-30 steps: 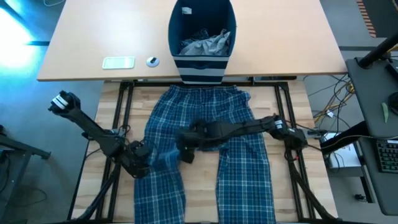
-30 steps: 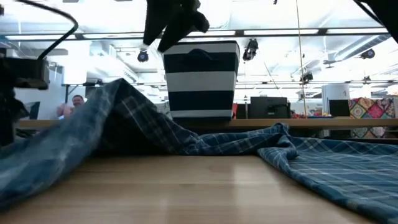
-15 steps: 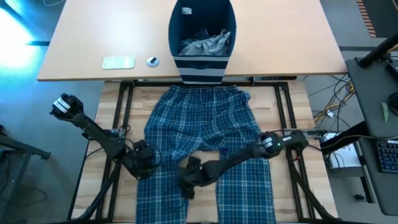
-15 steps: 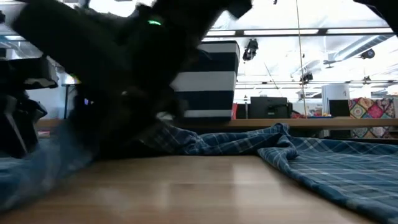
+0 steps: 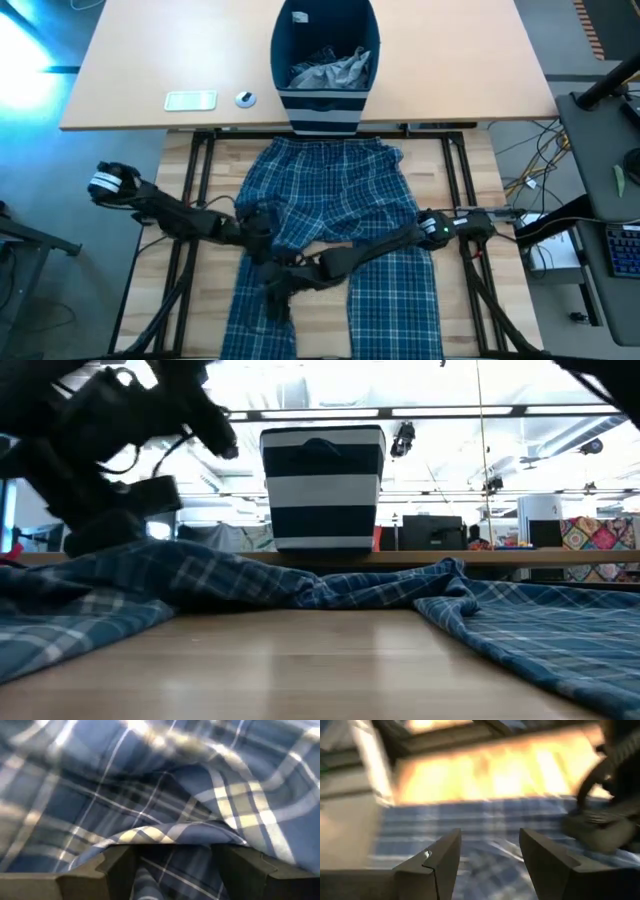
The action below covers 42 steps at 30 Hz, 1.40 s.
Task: Fold Laundry from Bin
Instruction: Fold the blue patterned pants
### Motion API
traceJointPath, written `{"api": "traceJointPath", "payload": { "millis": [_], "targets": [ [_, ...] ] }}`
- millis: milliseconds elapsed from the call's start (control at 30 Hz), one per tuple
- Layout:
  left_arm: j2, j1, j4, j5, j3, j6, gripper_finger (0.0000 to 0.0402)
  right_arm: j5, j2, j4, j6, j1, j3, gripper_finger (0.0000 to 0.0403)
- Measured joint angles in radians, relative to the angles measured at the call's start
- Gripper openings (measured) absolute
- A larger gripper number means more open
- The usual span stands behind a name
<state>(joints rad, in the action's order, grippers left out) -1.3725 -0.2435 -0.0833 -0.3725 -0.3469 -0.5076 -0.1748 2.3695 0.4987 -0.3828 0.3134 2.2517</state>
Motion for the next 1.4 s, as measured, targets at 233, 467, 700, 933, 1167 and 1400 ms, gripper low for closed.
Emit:
{"api": "traceJointPath", "payload": {
  "millis": [233, 467, 700, 933, 1167, 1400],
  "targets": [
    [0.067, -0.054, 0.334, 0.129, -0.155, -0.007, 0.0233, 0.012, -0.034, 0.433, -0.069, 0.044, 0.038, 0.0198],
    [0.256, -0.294, 0.775, 0.079, -0.312, -0.302, 0.0233, 0.005, 0.074, 0.19, -0.019, 0.15, 0.014, 0.0198],
    [0.199, -0.661, 0.626, -0.063, -0.227, -0.847, 0.0233, -0.026, 0.154, 0.092, 0.002, 0.154, 0.014, 0.0198],
    [-0.064, -0.677, 0.485, -0.116, -0.172, -1.065, 0.0233, -0.002, 0.153, -0.15, 0.06, 0.158, 0.014, 0.0198],
    [-0.147, -0.669, 0.497, -0.127, -0.209, -1.066, 0.0232, -0.001, 0.132, -0.04, -0.215, 0.175, 0.014, 0.0198],
    [-0.141, -0.663, 0.53, -0.096, -0.227, -1.076, 0.0232, -0.014, 0.137, -0.026, -0.476, 0.264, 0.013, 0.0182]
  ]
}}
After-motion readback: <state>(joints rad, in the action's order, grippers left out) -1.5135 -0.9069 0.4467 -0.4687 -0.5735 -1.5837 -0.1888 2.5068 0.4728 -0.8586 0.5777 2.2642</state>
